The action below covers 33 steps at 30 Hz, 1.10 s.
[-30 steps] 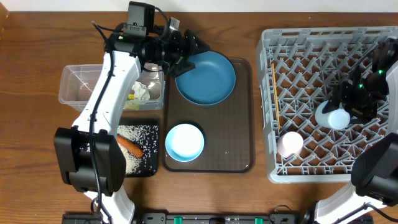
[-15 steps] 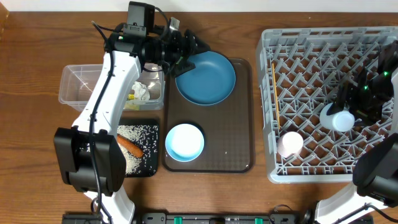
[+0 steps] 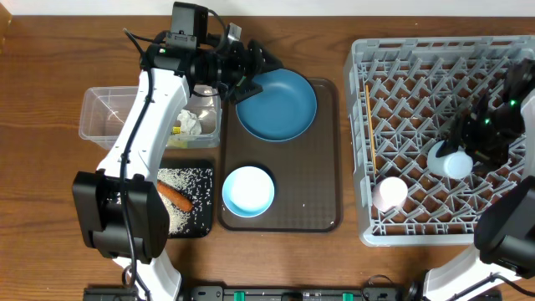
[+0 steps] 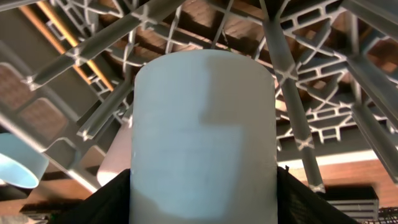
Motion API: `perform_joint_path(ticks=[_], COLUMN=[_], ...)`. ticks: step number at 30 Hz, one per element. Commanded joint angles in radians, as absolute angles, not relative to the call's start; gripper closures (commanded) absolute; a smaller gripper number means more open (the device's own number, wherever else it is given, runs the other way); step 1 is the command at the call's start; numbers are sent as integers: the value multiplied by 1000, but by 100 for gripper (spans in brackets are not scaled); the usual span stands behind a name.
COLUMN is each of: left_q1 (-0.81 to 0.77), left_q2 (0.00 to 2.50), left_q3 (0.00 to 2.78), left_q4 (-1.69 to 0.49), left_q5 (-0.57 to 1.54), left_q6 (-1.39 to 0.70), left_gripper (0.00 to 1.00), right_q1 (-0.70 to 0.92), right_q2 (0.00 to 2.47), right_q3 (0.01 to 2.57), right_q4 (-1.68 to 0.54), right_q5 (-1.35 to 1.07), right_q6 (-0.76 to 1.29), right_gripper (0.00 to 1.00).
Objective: Sort waste into correct bins and load items into the dishwasher rack
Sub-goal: 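Lower the light-blue cup into the grey rack and release it, then move the right gripper left over the tray toward the light-blue bowl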
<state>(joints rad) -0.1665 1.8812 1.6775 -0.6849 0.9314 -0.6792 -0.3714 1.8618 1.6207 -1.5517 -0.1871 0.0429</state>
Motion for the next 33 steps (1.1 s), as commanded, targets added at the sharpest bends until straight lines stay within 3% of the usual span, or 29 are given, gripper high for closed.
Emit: perform_joint_path(ticks=[1,6,7,10,11,22,33], left_q1=[-166,-166,-166,-166,-166,-166,-166], left_q2=[1879,1879,1879,1879,1879,1879,1879], left_q3=[1679,1679,1679,1679,1679,1679,1679], left_q4=[-689,-689,-689,-689,-689,-689,-689], left_q5=[921,921,921,921,921,921,921], left_q6=[-662,-662,-662,-662,-662,-662,-662], left_gripper=[18,18,18,18,18,18,18], right_q1=[-360,-352,-352,-352,-352,-352,-292], right_q2=[1867,1867,1867,1867,1866,1866,1767], right_q3=[1576,1539,1536,1536,1536,1644,1850], right_q4=[-1534,-1505,-1502,-1503,-1503,-1578,-1698], right_q5=[-204,-210,-210,-211,-211,-227,-501], right_q6=[28,28,28,28,28,28,-136], right_gripper=[61,56,50,8,1,1,1])
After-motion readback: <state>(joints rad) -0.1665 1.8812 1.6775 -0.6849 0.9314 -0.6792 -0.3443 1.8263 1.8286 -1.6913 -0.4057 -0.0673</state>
